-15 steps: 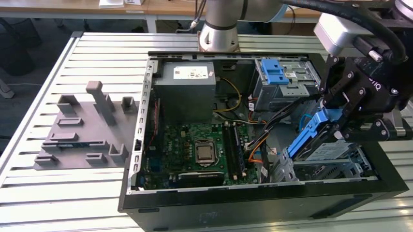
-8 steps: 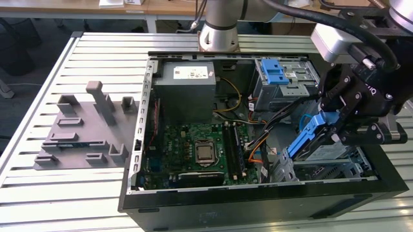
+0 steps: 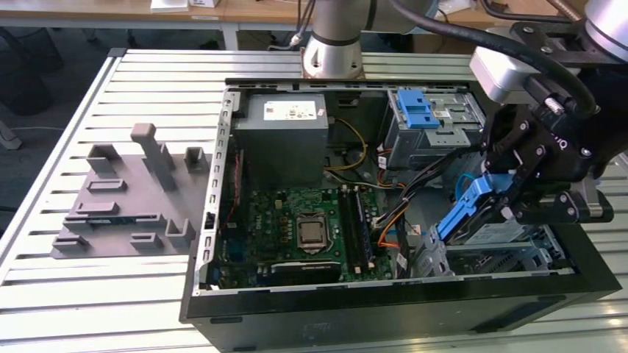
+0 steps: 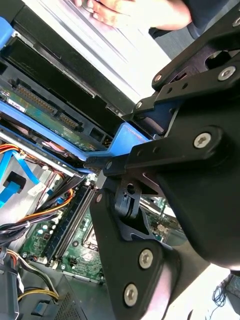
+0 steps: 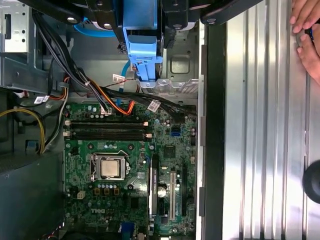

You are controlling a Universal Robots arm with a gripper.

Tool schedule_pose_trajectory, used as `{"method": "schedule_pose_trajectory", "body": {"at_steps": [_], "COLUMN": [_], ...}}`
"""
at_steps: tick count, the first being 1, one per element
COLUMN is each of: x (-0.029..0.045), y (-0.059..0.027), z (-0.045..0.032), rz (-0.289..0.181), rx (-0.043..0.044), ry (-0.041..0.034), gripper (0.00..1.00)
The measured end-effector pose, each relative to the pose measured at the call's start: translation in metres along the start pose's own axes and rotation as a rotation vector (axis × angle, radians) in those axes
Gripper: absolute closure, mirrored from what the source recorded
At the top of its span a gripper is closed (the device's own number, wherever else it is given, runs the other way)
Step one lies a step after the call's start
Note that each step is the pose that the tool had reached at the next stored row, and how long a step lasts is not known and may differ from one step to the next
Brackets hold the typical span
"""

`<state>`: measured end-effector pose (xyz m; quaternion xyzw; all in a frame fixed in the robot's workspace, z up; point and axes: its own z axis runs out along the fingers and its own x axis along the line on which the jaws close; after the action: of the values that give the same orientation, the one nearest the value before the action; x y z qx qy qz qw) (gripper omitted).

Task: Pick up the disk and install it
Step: 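Insert the disk into the insertion slot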

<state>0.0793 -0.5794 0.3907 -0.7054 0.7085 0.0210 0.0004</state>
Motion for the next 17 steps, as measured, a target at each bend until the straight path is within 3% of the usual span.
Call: {"method": "schedule_pose_trajectory", "body": {"at_steps": [9, 11, 12, 17], "x": [0.0003, 0.0003, 0.0003, 0.0004], "y": [-0.0002, -0.0003, -0.0003, -0.0003], "z": [0.0081, 0.0095, 0.0099, 0.0115], "rz": [0.000, 0.000, 0.000, 0.000], "rx": [0.0000, 0.0000, 0.0000, 0.0000], "ry": [0.0003, 0.0000, 0.0002, 0.0003], "gripper": [0.64, 0.62, 0.56, 0.56]}}
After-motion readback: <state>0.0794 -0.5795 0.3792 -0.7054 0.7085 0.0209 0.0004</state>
